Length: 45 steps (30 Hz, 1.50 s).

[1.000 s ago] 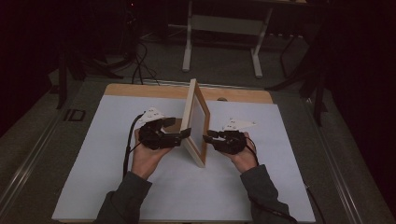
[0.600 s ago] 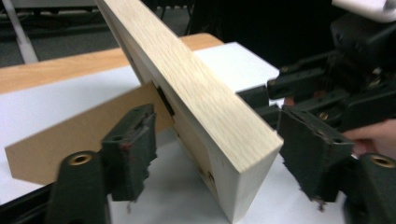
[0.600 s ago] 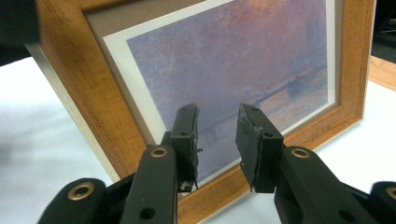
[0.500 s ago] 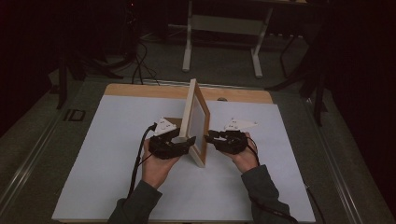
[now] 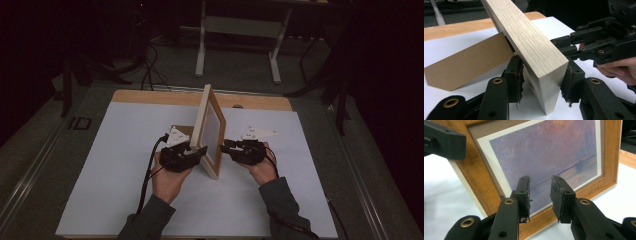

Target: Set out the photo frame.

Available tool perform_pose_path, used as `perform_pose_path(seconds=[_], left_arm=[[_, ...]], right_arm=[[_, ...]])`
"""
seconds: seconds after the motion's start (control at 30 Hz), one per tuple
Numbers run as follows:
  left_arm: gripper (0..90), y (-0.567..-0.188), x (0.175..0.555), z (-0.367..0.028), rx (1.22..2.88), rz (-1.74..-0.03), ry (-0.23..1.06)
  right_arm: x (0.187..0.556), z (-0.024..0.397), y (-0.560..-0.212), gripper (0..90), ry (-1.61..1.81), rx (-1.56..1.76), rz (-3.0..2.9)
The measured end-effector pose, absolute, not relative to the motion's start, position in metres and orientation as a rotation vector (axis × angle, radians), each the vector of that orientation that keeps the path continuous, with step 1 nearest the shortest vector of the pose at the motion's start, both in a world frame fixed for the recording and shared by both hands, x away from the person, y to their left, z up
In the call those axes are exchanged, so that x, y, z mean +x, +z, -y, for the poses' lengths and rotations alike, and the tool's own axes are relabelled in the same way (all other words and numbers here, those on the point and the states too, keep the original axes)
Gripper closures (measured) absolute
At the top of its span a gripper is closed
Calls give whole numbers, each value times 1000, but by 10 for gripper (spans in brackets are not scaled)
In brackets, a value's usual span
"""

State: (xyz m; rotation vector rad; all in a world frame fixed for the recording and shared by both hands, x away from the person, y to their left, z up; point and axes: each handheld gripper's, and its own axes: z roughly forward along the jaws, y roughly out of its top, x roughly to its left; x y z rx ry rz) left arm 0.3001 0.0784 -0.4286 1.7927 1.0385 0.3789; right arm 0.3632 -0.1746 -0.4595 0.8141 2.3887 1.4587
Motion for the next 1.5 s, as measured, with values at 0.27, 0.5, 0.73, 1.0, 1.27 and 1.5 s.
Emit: perform_pose_path(seconds=[0.27,0.5,0.73,1.0,1.27,1.5], left_arm=[[625,-428,303,-95,1796,-1060,372],[618,-426,304,-109,1792,-1089,398],[577,-426,304,-129,1783,-1121,406],[523,-426,302,-152,1773,-1148,409],[512,-427,297,-170,1768,-1137,397],[549,-427,294,-186,1757,-1151,392]], right_arm=[[364,177,-460,682,1458,827,-2383],[364,177,-459,682,1461,828,-2377],[366,179,-460,680,1455,836,-2377],[371,179,-461,667,1431,863,-2368],[378,178,-462,630,1401,891,-2367],[387,176,-460,609,1375,909,-2362]])
